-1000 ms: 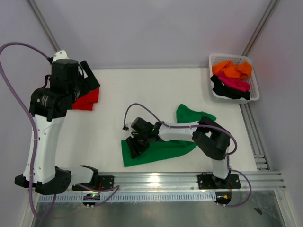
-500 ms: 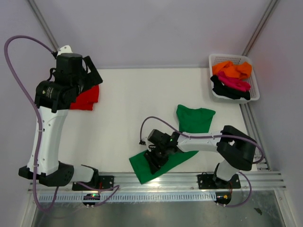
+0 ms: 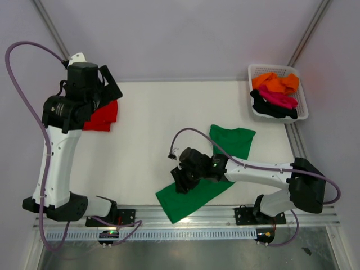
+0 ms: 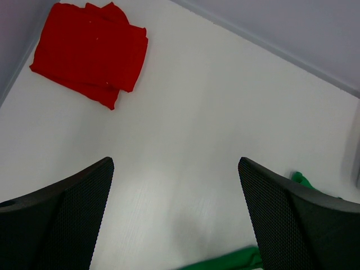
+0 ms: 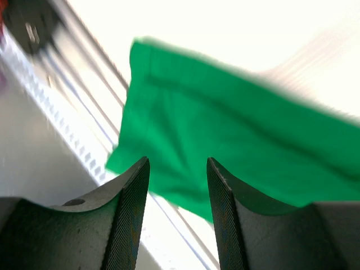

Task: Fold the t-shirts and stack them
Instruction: Rotate the tshirt 90 degrees

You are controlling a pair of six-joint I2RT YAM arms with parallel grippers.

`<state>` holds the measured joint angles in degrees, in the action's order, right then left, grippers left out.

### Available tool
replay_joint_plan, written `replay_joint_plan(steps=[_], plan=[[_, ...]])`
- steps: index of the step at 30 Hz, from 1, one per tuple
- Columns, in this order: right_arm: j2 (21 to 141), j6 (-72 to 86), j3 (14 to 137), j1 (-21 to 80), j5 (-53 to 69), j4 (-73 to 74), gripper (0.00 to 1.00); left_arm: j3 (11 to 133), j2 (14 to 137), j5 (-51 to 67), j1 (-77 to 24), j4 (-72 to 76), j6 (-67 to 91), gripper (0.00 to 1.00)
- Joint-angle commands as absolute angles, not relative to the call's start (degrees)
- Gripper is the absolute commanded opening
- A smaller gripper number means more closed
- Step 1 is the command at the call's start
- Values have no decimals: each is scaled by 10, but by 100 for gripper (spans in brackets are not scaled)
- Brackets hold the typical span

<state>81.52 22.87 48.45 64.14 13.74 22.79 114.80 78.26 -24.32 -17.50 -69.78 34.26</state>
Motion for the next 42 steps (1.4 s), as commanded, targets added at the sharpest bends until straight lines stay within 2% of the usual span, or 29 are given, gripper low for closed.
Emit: replay_joint_plan(steps=[1, 3, 4, 6, 7, 11, 13, 19, 22, 26, 33, 42], plan=[[767, 243, 549, 643, -13, 203, 50, 1135, 780, -241, -174, -675, 342, 95], [752, 262, 569, 643, -92, 217, 50, 1126, 776, -241, -174, -674, 345, 95], [750, 273, 575, 643, -178, 225, 50, 1121, 771, -243, -174, -674, 346, 95], [751, 307, 591, 642, -275, 269, 50, 1105, 762, -245, -175, -670, 348, 95], [757, 350, 601, 642, -373, 292, 50, 1100, 757, -246, -174, -667, 349, 95], [803, 448, 647, 611, -519, 431, 50, 1081, 742, -245, -174, -663, 352, 95], [831, 489, 671, 566, -541, 467, 50, 1080, 741, -245, -175, -666, 354, 95], [837, 440, 623, 396, -465, 362, 50, 1069, 729, -250, -175, -666, 359, 95], [845, 405, 620, 348, -428, 338, 50, 1067, 725, -257, -174, -670, 358, 95], [879, 374, 633, 317, -405, 326, 50, 1060, 722, -259, -175, -668, 361, 95], [936, 416, 638, 270, -310, 344, 50, 1058, 717, -279, -175, -670, 359, 95], [989, 454, 644, 237, -275, 376, 50, 1063, 716, -286, -174, -670, 359, 95]])
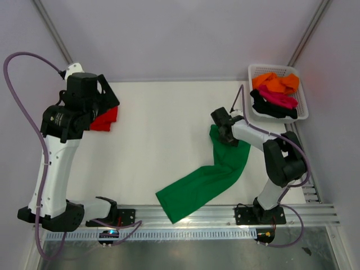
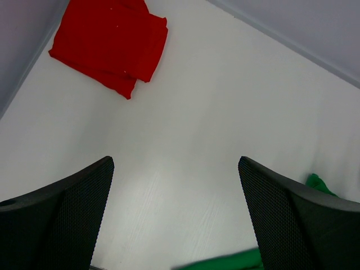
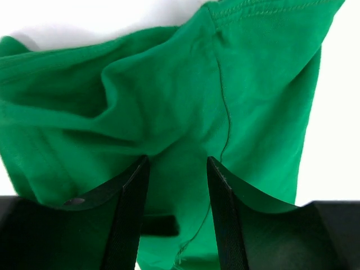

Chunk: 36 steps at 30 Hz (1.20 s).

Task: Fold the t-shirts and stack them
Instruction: Rotate the tshirt 90 degrees

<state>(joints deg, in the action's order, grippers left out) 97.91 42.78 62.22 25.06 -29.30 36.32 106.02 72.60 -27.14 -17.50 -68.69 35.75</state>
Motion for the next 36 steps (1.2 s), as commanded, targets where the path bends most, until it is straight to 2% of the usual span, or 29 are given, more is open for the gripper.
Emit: replay_joint_plan(steps=[1, 7, 9, 12, 18, 26, 32, 36], plan=[[1000, 454, 650, 234, -263, 377, 50, 1065, 715, -287, -175, -671, 359, 95], [1034, 408, 669, 222, -202, 335, 50, 1084, 715, -293, -174, -679, 357, 95], [1062, 354, 695, 222, -135, 318, 50, 1083, 714, -290, -175, -679, 359, 95], [1119, 313, 763, 222, -96, 349, 49, 1081, 714, -290, -174, -680, 365, 95], [1154, 265, 840, 222, -69, 333, 49, 1075, 696, -301, -175, -682, 368, 95], [1237, 229, 1029, 222, 81, 347, 49, 1035, 675, -278, -174, -684, 396, 95], [1289, 214, 1141, 223, 112, 377, 49, 1027, 661, -282, -174, -692, 403, 95], [1264, 220, 1135, 229, 84, 380, 49, 1013, 649, -290, -174, -691, 405, 95]])
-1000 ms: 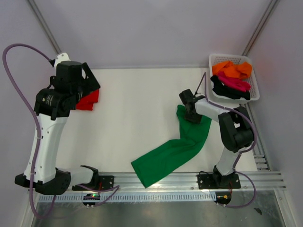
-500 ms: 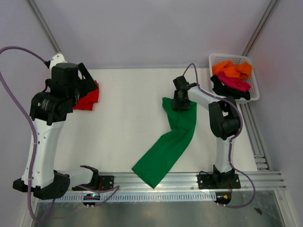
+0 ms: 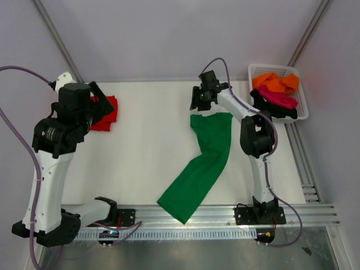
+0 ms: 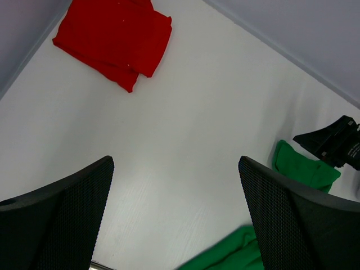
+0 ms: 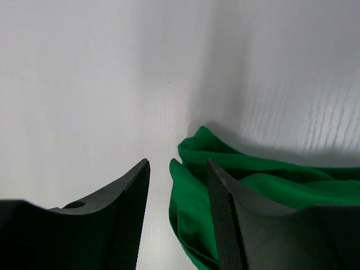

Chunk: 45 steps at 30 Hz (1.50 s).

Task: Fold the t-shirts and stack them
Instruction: Rotate the tshirt 90 degrees

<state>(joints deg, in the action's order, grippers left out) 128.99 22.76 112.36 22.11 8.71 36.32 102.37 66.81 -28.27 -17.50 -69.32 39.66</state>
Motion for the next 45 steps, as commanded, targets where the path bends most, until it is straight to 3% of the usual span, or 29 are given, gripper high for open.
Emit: replay_joint_plan(steps=[1, 8, 17, 28, 45], plan=[[1246, 220, 1098, 234, 63, 370, 49, 1011, 649, -290, -174, -689, 405, 95], [1057, 285, 943, 246, -99, 327, 49, 991, 656, -279, -175, -682, 410, 95], [963, 324, 792, 246, -128, 343, 49, 978, 654, -276, -174, -681, 411, 95], [1033, 375, 721, 246, -113, 324, 49, 991, 645, -289, -175, -692, 409, 95], [1206, 348, 903, 245, -86, 349, 49, 1041, 631, -321, -175, -719, 396, 95]])
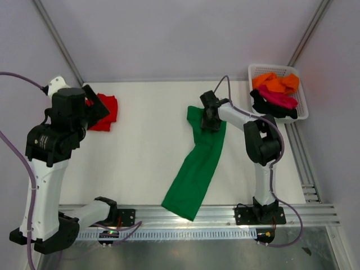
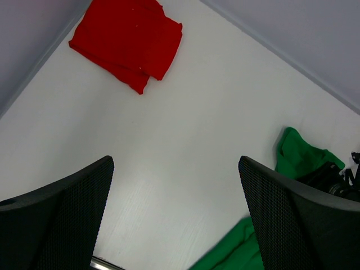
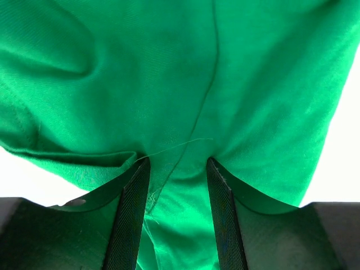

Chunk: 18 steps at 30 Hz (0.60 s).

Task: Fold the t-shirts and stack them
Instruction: Rotate the tshirt 90 degrees

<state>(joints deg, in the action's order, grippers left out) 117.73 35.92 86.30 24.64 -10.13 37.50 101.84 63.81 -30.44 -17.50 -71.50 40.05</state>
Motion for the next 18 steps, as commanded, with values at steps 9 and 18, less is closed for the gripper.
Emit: replay_joint_plan(steps=[9, 18], plan=[[1291, 275, 1066, 245, -11, 373, 49, 1052, 633, -319, -175, -727, 395, 95], [1360, 209, 1180, 245, 68, 422, 49, 1006, 620, -294, -175, -718, 410, 95]])
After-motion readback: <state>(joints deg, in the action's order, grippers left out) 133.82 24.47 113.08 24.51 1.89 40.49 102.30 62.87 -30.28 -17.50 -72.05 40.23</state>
